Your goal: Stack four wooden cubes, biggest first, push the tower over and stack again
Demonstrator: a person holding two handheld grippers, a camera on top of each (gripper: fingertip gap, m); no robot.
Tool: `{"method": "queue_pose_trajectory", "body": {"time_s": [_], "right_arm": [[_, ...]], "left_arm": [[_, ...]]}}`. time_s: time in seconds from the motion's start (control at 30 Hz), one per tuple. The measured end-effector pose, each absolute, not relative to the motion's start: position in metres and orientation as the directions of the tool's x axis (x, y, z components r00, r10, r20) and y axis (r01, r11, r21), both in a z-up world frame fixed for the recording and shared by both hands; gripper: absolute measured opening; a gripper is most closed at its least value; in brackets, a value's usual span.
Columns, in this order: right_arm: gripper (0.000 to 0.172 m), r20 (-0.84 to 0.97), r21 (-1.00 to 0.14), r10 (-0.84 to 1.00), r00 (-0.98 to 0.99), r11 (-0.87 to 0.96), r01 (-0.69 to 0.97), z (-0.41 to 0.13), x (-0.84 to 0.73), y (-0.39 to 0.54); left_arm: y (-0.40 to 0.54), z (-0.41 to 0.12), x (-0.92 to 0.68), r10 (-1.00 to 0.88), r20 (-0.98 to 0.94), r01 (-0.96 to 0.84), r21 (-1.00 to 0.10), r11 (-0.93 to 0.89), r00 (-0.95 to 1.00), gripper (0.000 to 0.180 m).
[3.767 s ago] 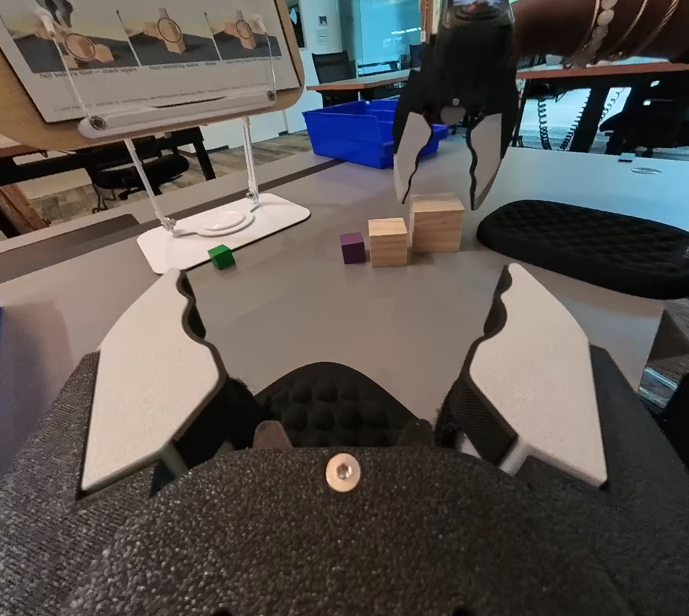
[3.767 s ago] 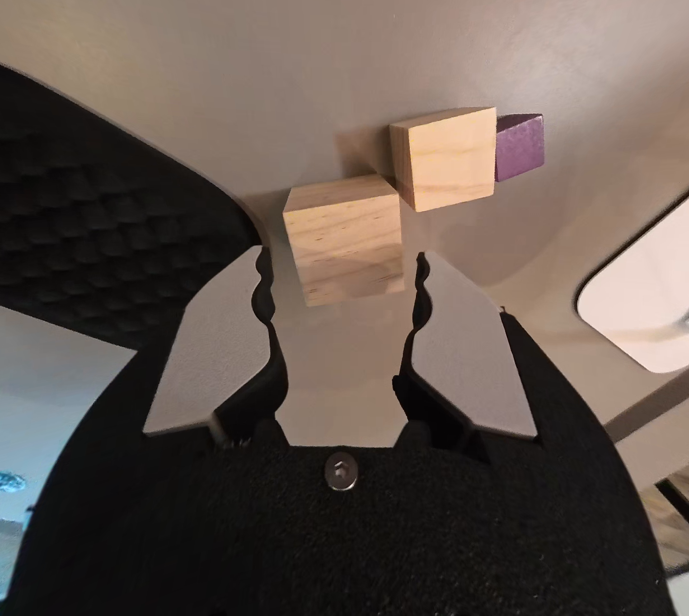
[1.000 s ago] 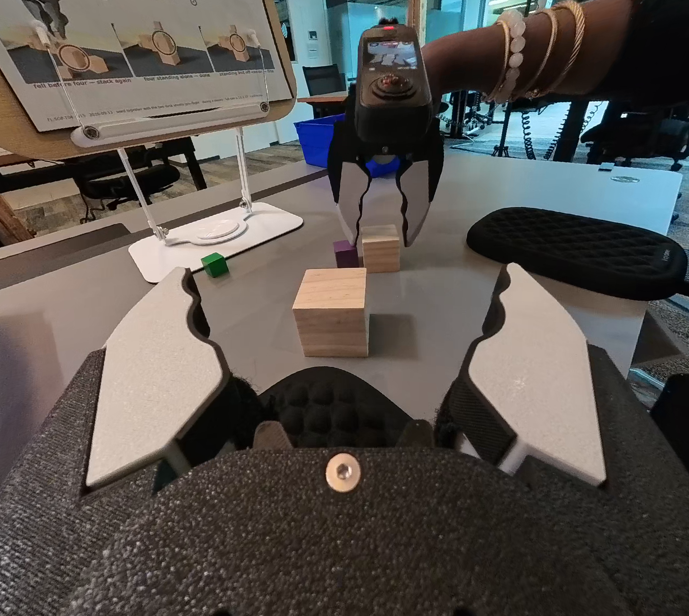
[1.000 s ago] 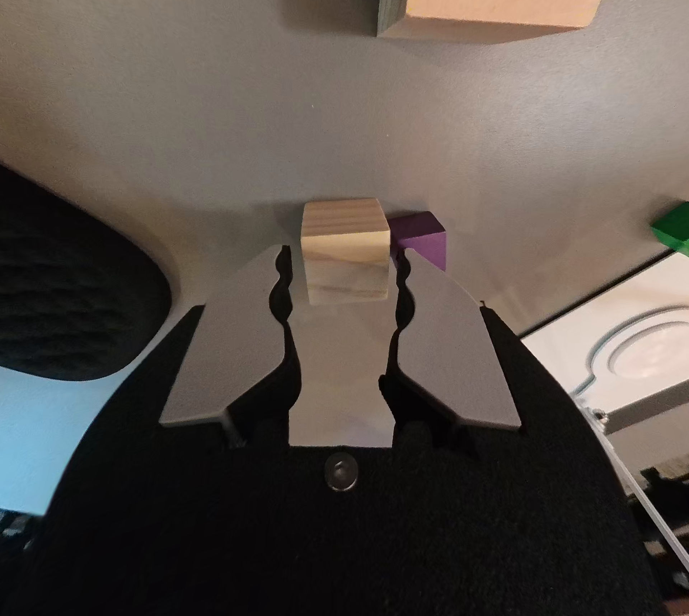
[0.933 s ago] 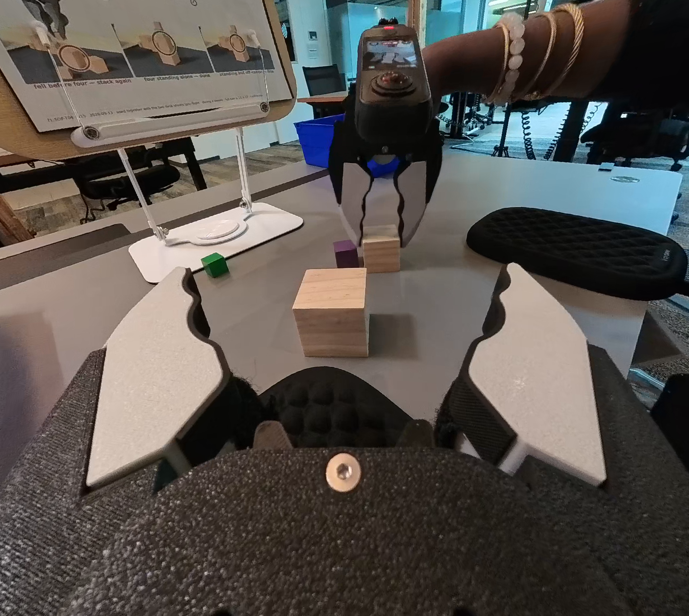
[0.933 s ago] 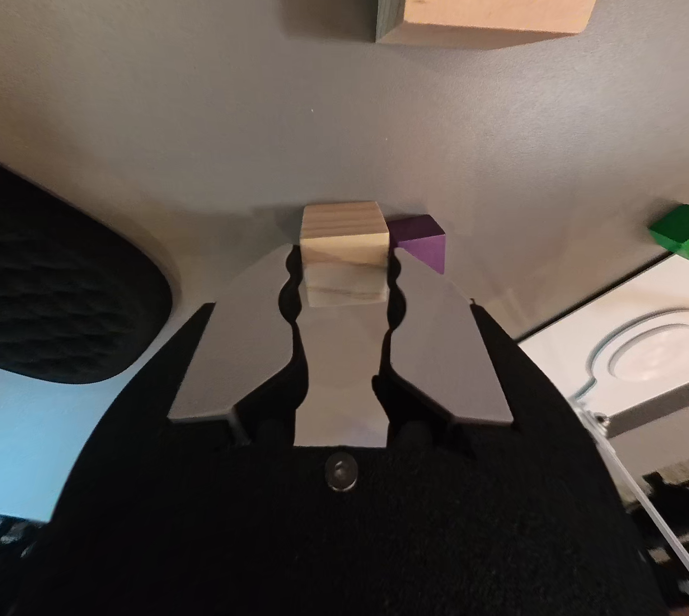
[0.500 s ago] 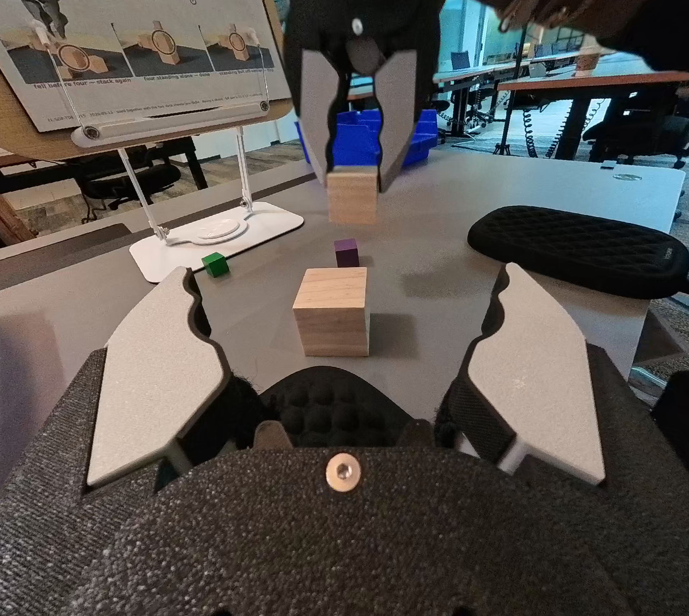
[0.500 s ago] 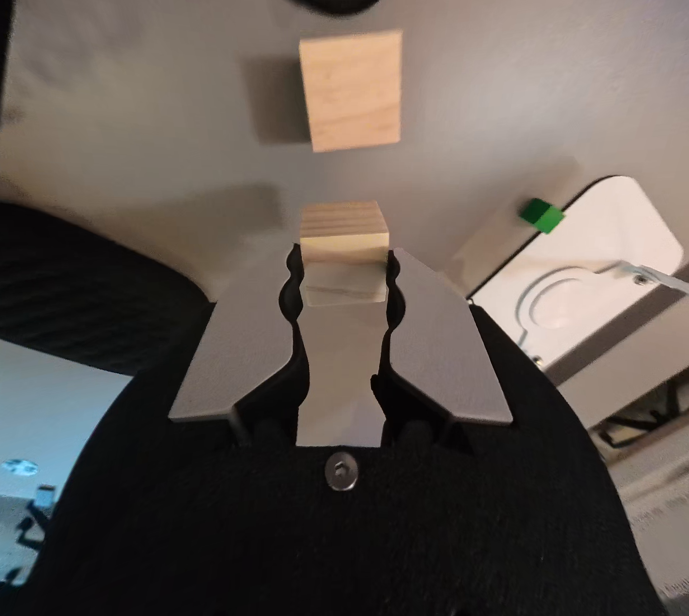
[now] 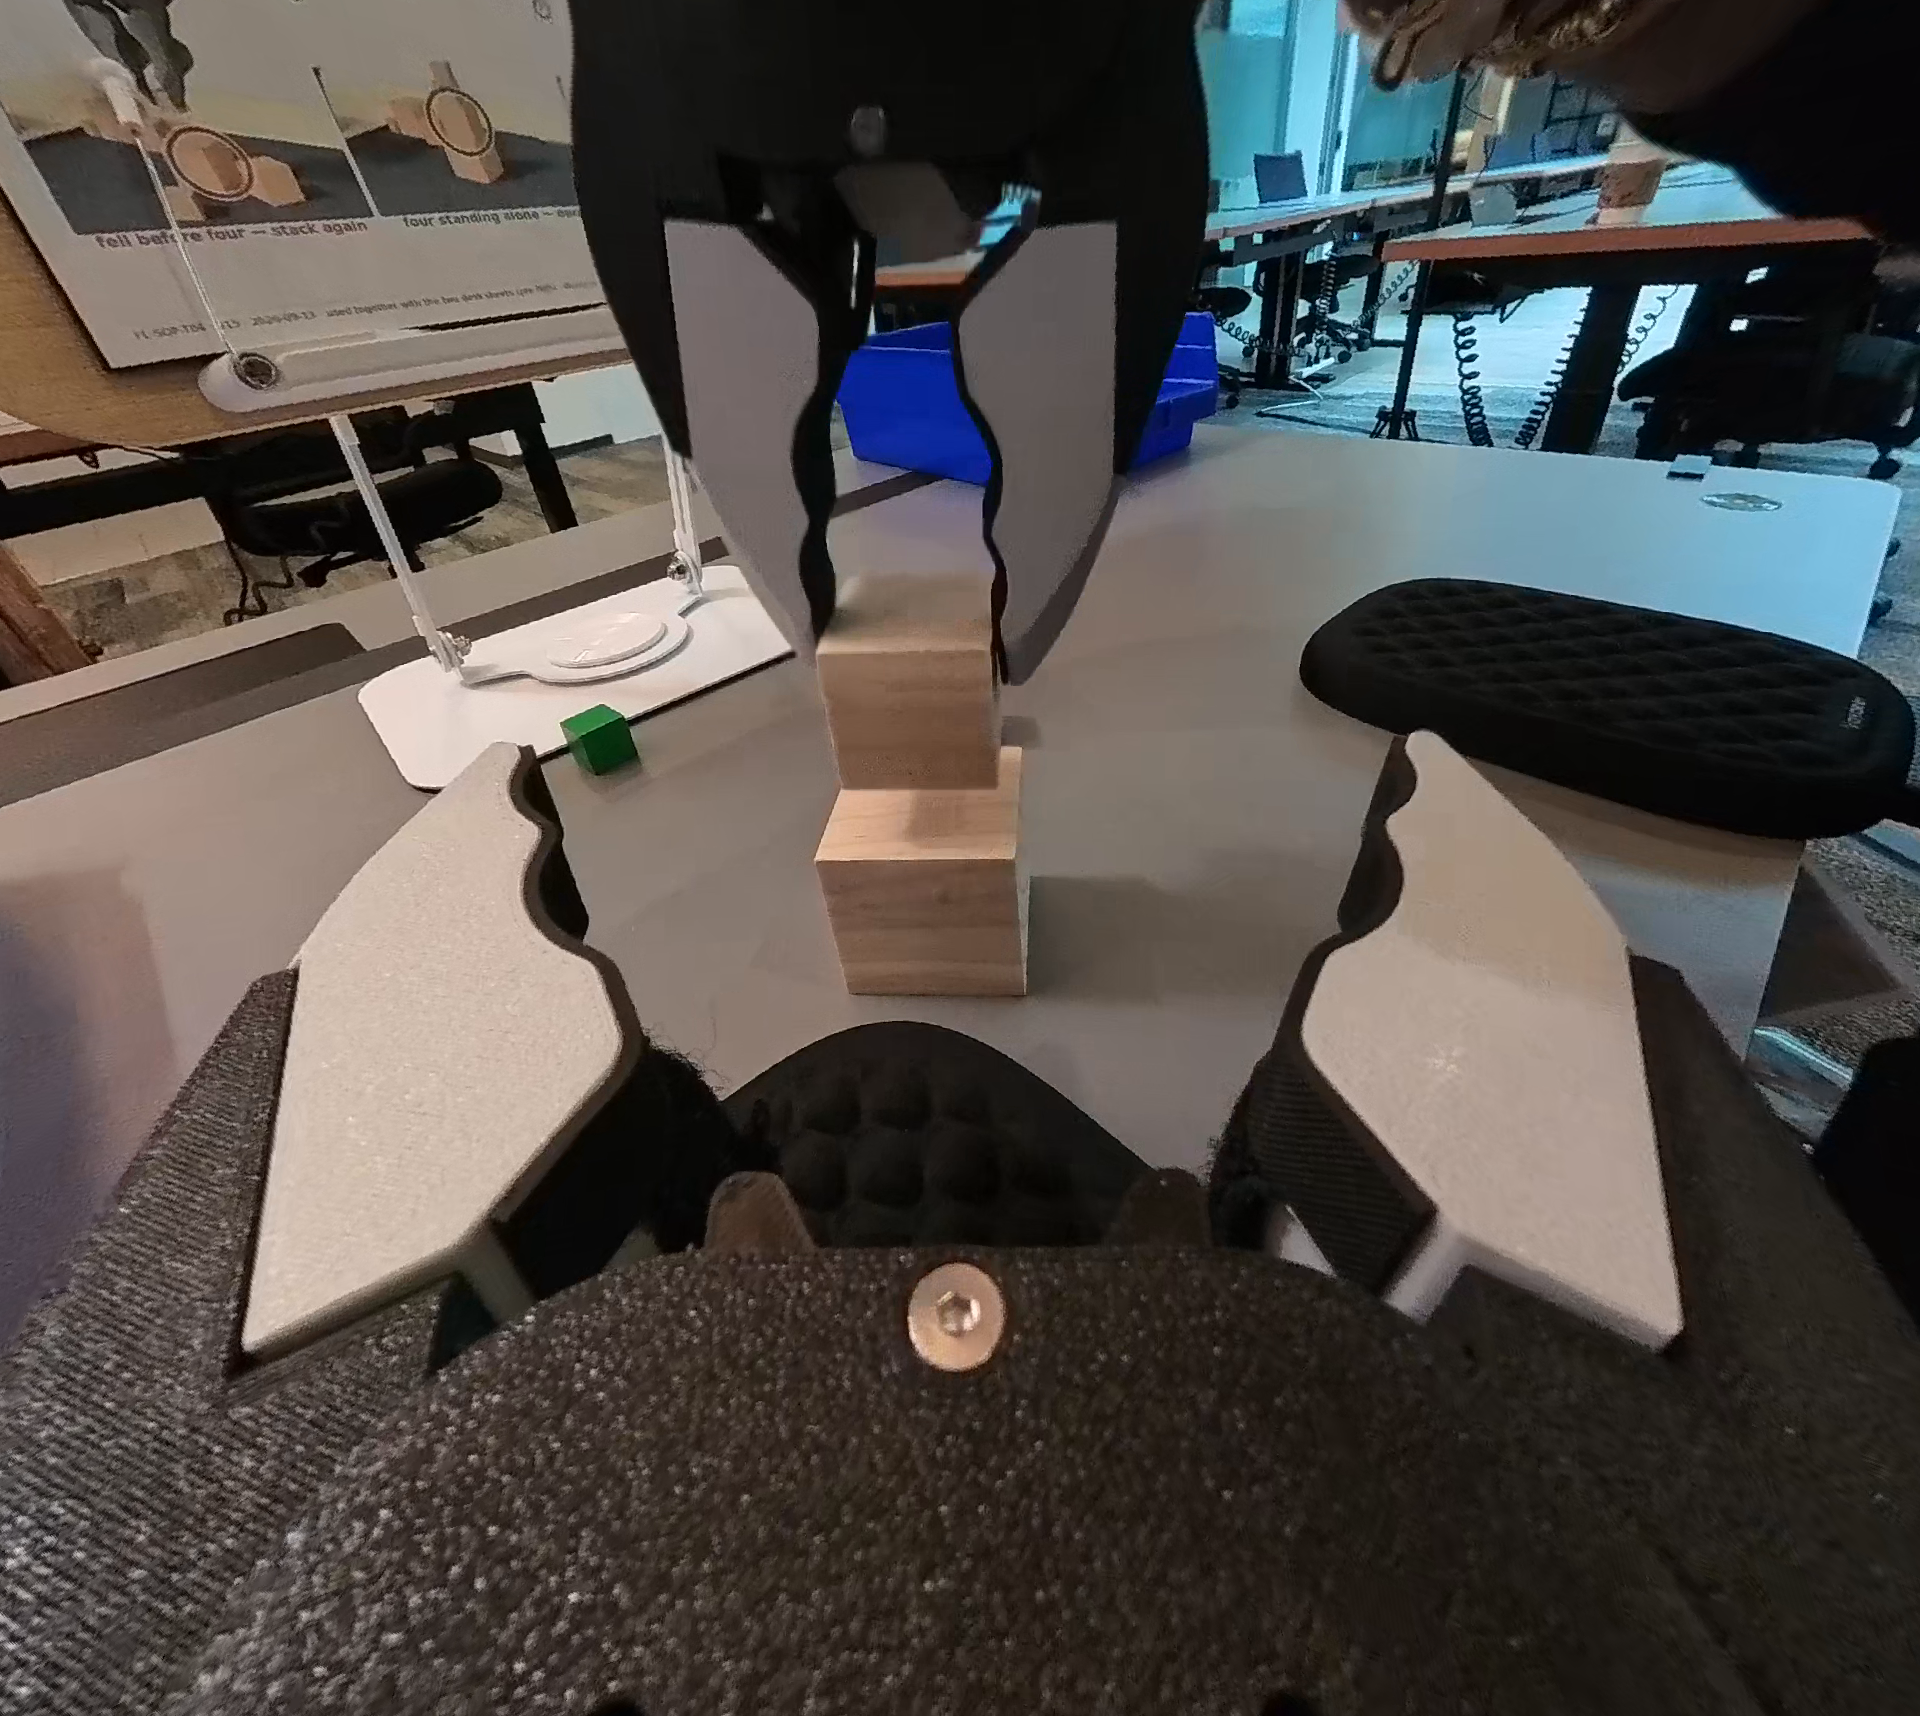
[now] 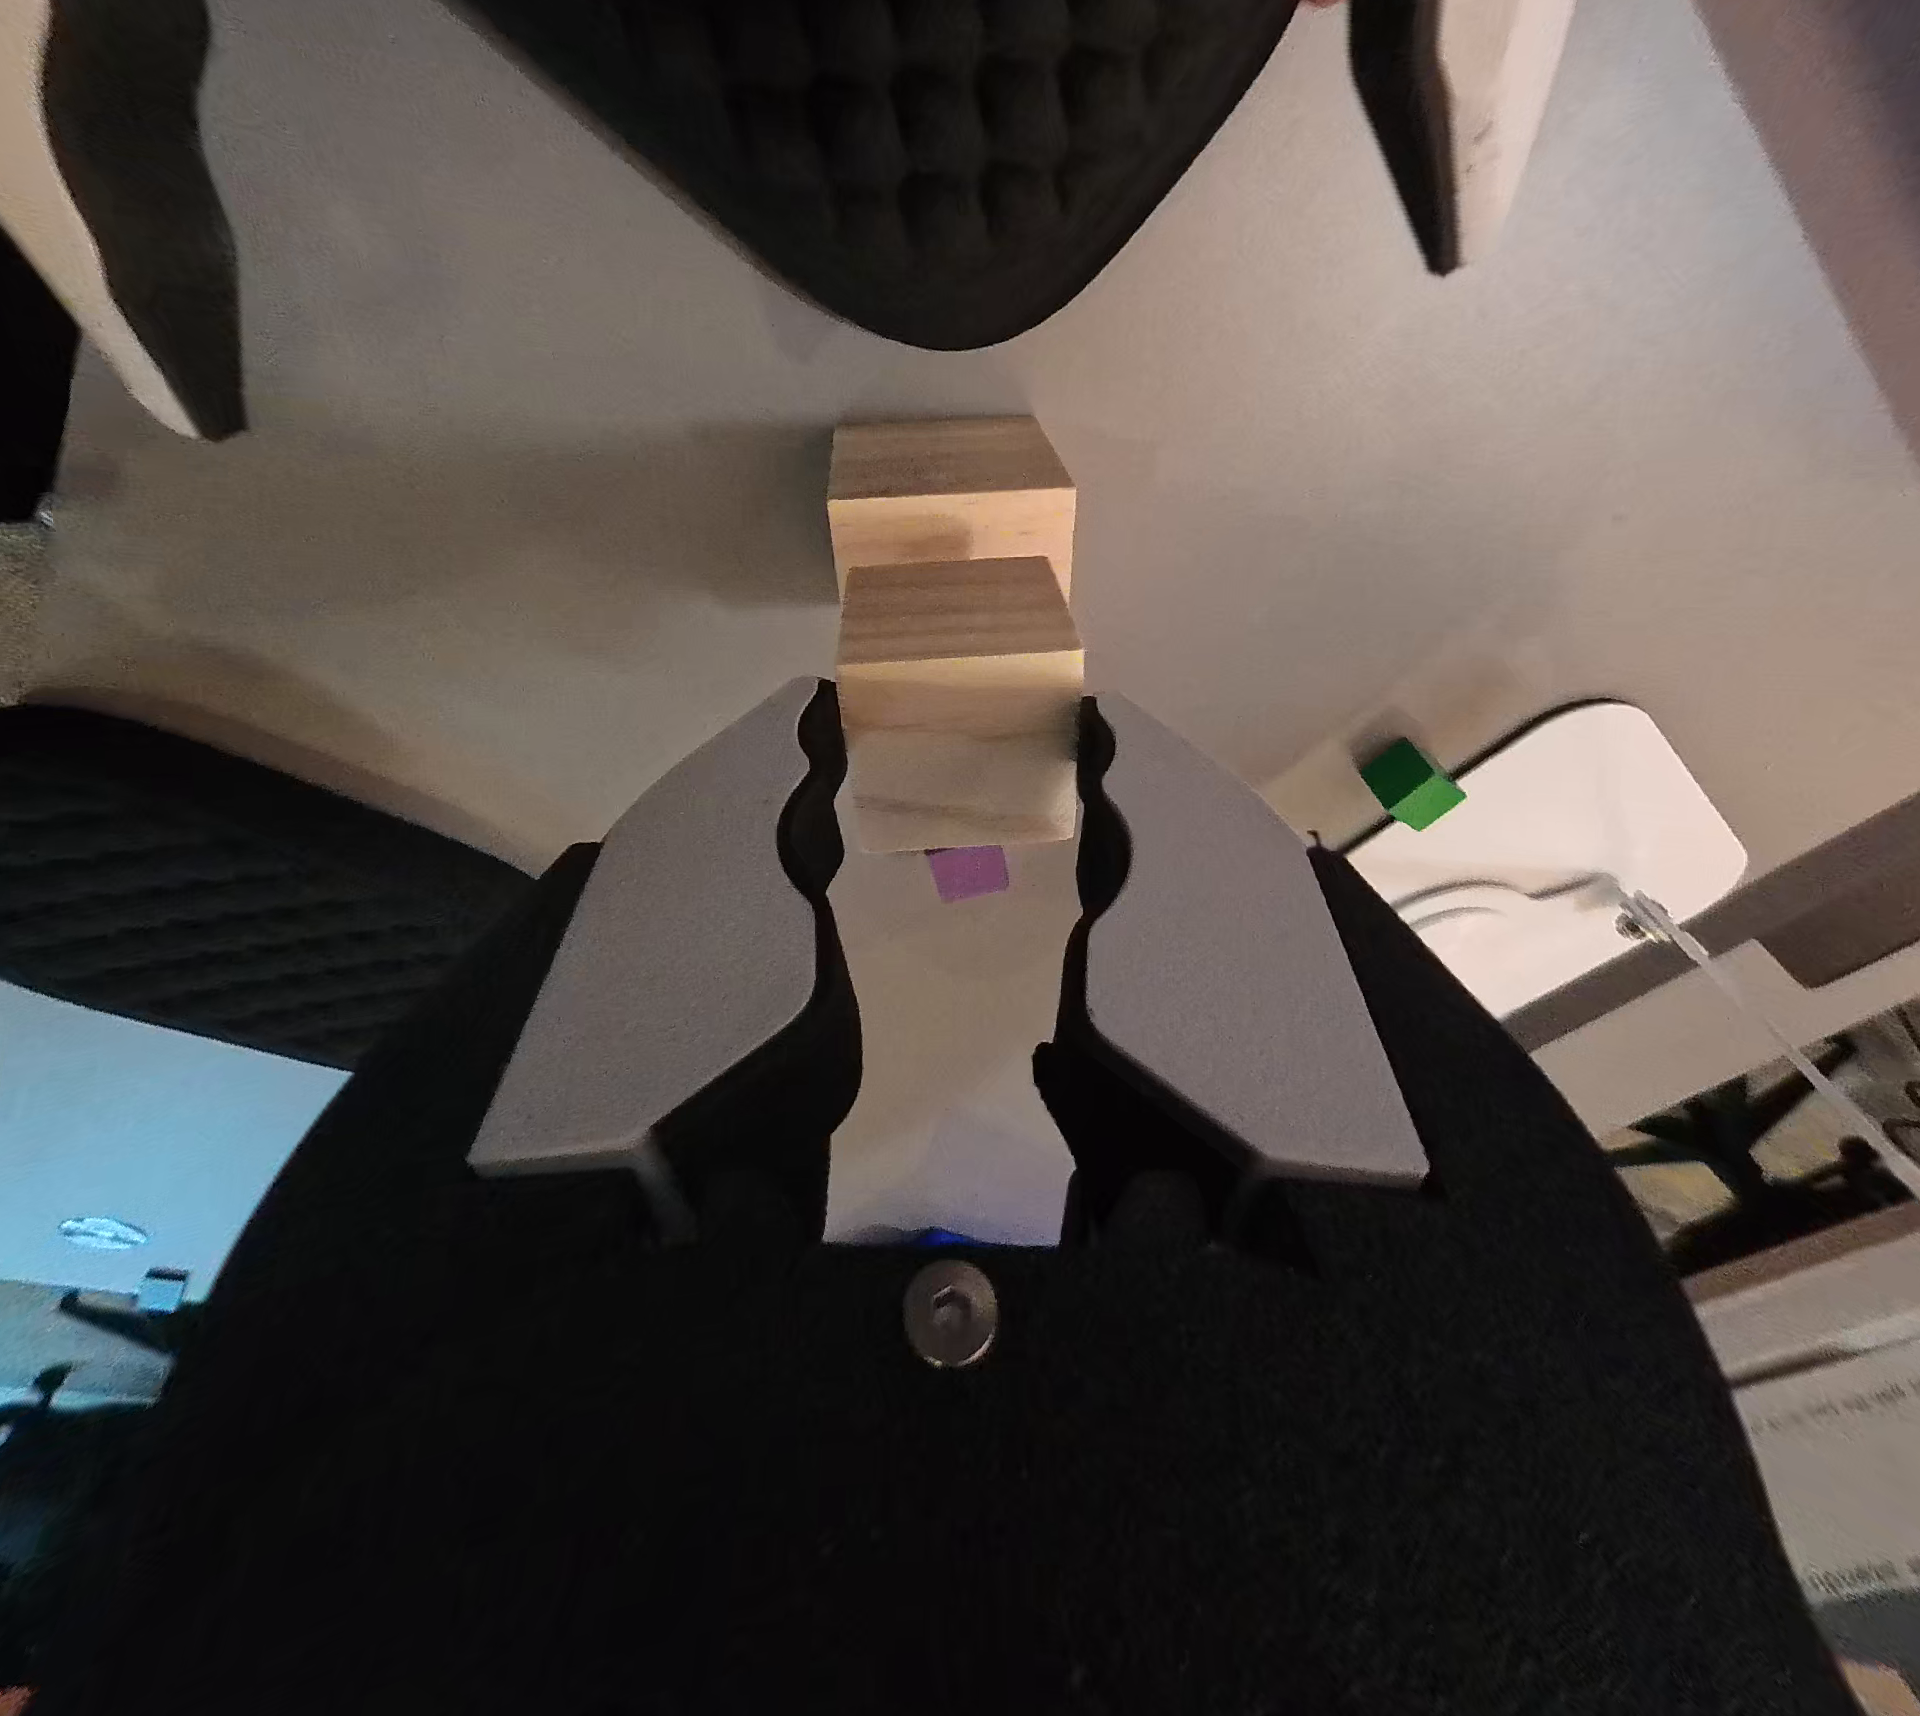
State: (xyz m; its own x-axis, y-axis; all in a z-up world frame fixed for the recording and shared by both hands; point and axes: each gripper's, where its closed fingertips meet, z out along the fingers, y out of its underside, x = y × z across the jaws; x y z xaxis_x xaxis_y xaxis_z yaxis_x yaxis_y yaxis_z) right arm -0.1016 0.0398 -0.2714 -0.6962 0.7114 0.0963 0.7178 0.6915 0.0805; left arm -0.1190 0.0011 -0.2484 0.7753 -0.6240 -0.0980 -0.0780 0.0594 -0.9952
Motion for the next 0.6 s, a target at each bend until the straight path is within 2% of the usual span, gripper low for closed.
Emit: {"method": "queue_pose_trajectory", "body": {"time_s": [0.6], "right_arm": [[0.043, 0.048, 0.078, 0.72, -0.692, 0.688, 0.721, -0.286, -0.104, 0.042]], "left_arm": [[0.0, -0.247, -0.12, -0.628, -0.09, -0.065, -0.996, 0.062, 0.773, 0.141]]}}
